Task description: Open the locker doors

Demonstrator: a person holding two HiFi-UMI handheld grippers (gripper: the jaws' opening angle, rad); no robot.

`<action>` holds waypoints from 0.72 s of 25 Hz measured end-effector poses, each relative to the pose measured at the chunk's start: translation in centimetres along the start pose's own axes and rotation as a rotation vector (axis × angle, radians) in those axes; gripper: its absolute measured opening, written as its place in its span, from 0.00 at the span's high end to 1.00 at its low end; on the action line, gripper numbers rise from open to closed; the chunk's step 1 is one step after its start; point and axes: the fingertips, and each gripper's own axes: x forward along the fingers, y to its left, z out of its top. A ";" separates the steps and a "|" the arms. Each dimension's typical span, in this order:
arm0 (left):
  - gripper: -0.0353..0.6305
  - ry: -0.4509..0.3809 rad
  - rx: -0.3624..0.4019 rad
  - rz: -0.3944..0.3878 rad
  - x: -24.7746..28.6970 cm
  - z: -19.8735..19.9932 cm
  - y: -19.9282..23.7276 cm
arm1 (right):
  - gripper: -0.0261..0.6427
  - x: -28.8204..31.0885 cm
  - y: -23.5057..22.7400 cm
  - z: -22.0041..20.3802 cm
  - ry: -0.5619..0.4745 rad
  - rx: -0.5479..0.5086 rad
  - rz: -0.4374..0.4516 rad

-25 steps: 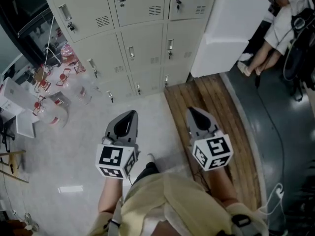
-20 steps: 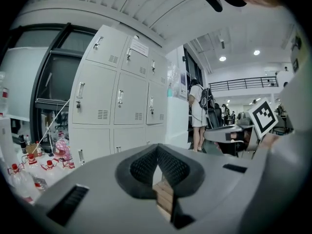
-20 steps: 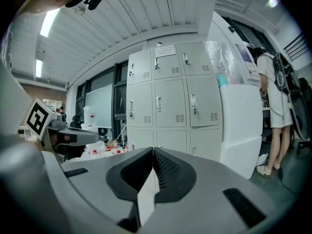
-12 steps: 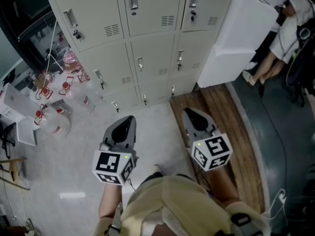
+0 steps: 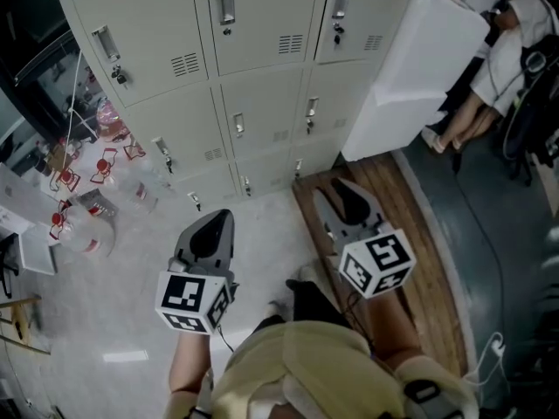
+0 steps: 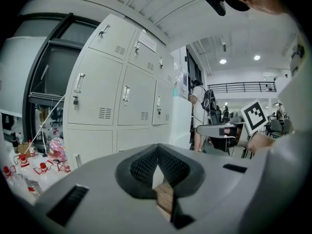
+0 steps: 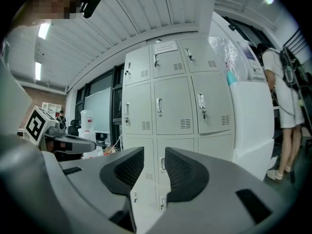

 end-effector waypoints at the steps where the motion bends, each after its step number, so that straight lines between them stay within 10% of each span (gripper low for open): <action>1: 0.94 0.000 0.002 0.002 0.6 0.2 0.1 | 0.79 0.5 -0.7 0.3 -0.008 0.000 -0.001; 18: 0.94 -0.011 -0.019 0.091 14.2 5.3 2.5 | 0.70 12.1 -13.7 4.8 -0.069 -0.011 0.018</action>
